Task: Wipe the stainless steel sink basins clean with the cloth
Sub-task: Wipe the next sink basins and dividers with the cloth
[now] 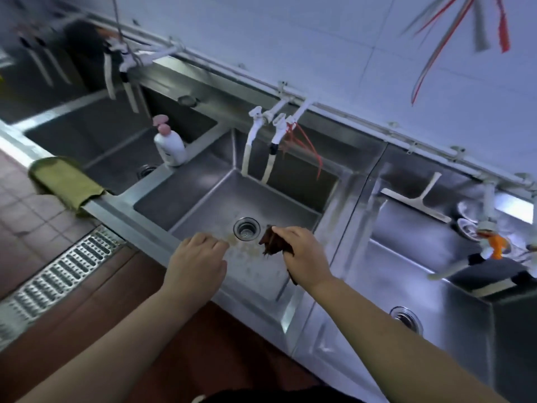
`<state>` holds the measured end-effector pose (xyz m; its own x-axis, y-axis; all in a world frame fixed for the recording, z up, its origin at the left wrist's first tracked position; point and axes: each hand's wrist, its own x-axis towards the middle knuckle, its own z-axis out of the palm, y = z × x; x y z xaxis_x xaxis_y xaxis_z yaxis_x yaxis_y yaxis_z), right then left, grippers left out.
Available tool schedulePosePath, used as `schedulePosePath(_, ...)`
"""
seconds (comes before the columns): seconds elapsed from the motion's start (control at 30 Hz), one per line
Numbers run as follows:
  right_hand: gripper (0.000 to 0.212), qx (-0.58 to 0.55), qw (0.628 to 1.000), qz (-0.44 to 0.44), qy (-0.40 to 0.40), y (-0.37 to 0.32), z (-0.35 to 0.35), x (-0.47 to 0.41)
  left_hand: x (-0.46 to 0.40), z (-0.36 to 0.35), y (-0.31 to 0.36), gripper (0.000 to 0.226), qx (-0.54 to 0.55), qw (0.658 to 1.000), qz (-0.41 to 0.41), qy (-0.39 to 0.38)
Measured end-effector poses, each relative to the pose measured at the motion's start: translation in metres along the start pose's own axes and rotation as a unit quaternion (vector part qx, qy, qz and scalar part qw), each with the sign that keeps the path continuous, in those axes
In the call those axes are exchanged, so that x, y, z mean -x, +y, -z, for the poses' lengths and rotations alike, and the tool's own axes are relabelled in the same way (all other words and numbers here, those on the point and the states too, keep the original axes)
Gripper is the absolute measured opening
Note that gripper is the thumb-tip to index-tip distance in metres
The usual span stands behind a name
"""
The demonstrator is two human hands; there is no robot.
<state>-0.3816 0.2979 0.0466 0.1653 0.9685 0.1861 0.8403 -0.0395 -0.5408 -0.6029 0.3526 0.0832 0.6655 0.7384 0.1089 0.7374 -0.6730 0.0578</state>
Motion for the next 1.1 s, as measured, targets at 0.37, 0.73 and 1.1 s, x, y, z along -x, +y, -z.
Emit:
schedulePosePath(0.37,0.059,0.005,0.989,-0.12,-0.083,-0.048,-0.091,-0.043,0.003,-0.024,-0.143,0.022,0.008,0.998,0.03,-0.048)
schedulePosePath(0.73,0.041,-0.063,0.96,-0.203,-0.181,-0.021,-0.186,-0.131,-0.077,-0.077,-0.241,0.023,-0.017,0.992,0.008,-0.126)
schedulePosePath(1.1,0.047,-0.12,0.945,-0.154,-0.262,-0.024,-0.309,-0.249,-0.191,-0.146,-0.336,0.027,-0.081,0.98,-0.098,-0.154)
